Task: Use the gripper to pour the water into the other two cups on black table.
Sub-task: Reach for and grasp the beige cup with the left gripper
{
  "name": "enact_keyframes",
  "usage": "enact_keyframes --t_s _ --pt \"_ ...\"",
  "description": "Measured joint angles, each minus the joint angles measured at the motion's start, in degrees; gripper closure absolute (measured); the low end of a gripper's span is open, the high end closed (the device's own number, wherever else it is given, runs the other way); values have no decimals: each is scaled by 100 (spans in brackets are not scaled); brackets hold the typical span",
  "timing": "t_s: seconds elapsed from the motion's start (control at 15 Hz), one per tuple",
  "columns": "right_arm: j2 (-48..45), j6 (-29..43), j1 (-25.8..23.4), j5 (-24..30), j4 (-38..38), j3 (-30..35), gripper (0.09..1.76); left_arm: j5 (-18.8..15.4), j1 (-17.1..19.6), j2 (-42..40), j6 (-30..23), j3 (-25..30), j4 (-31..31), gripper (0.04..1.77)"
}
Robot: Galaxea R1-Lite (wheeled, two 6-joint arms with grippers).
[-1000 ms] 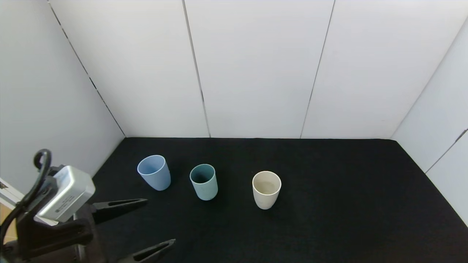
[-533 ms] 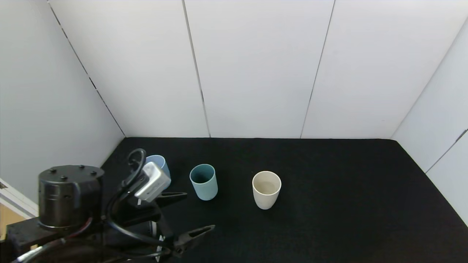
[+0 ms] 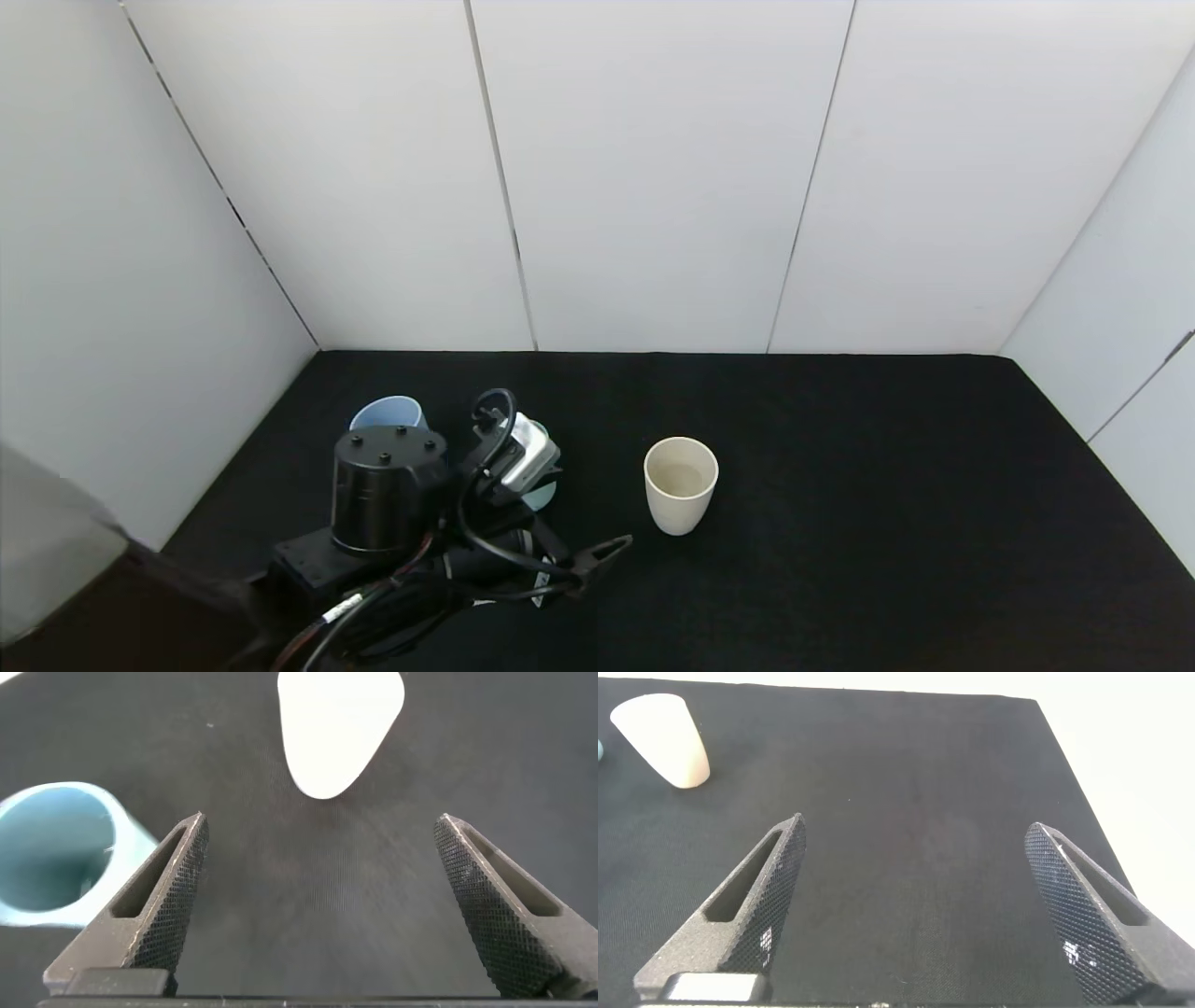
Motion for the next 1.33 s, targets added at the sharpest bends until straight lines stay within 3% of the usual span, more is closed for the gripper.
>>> enact_keyframes --t_s 0.6,1.33 --pt "0 2 0 -2 2 0 14 229 -417 1141 26 -822 -91 9" --pt "0 2 0 -2 2 0 14 635 -656 1827 20 -1654 -110 9"
